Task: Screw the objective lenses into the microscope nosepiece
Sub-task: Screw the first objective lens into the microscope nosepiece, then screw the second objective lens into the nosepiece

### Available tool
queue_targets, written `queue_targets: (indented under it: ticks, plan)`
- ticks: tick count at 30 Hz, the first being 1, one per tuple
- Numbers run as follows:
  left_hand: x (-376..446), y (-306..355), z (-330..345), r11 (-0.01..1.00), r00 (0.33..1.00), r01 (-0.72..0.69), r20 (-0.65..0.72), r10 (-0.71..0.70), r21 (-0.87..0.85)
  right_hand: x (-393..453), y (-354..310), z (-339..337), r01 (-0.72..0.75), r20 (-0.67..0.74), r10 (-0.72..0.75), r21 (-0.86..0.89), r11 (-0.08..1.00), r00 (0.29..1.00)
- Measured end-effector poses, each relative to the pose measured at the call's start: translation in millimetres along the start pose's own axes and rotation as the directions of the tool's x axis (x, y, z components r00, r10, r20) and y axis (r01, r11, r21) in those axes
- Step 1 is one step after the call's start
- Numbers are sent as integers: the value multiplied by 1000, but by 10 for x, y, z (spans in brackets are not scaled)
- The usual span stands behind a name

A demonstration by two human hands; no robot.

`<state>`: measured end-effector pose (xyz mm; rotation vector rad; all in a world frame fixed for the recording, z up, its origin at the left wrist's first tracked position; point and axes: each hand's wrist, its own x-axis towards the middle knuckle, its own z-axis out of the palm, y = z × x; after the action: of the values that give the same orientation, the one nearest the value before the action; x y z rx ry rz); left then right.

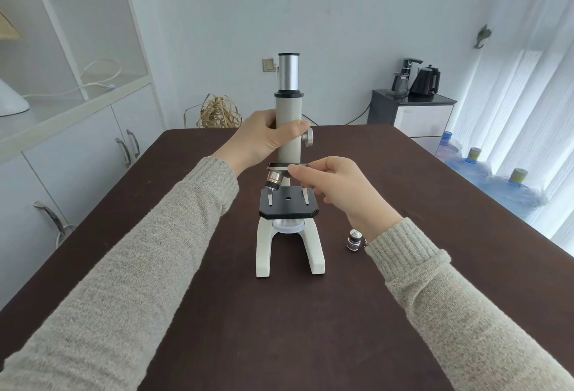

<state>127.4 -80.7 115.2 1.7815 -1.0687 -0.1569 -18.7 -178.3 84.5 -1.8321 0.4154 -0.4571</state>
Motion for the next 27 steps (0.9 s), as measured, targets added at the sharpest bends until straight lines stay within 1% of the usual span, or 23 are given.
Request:
queue_targets:
  ticks: [5, 8, 11, 14, 18, 21, 24, 27]
  plan:
    - [-5, 39, -30, 999, 999, 9, 43, -11, 34, -9, 22, 13, 3, 8, -3, -7, 1000, 1000]
    - [-32, 57, -27, 1000, 999, 15, 48, -16, 19, -41, 33, 8, 4, 5, -4, -6, 1000, 1000]
    - [-78, 44, -41, 1000, 1000, 1, 1, -1, -22, -79, 42, -22, -6, -12, 6, 19, 1000, 1000]
    - [-202, -32, -132, 999, 997, -7, -81, 2, -54, -114, 57, -73, 19, -37, -19, 17, 1000, 999]
    - [-509, -91, -247, 999, 985, -23, -175, 15, -44, -185, 59, -144, 80, -49, -81, -12, 997, 996]
    - [-750, -100, -304, 999, 967, -48, -252, 47, 3, -271, 69, -189, 130, -40, -131, -32, 991, 991]
    - [-973, -89, -335, 999, 961, -49, -273, 53, 22, -368, 122, -234, 171, -15, -172, -57, 984, 985]
    - [-1202, -46, -287, 997, 967, -55, -248, 66, 50, -446, 204, -278, 192, 14, -192, -86, 977, 981]
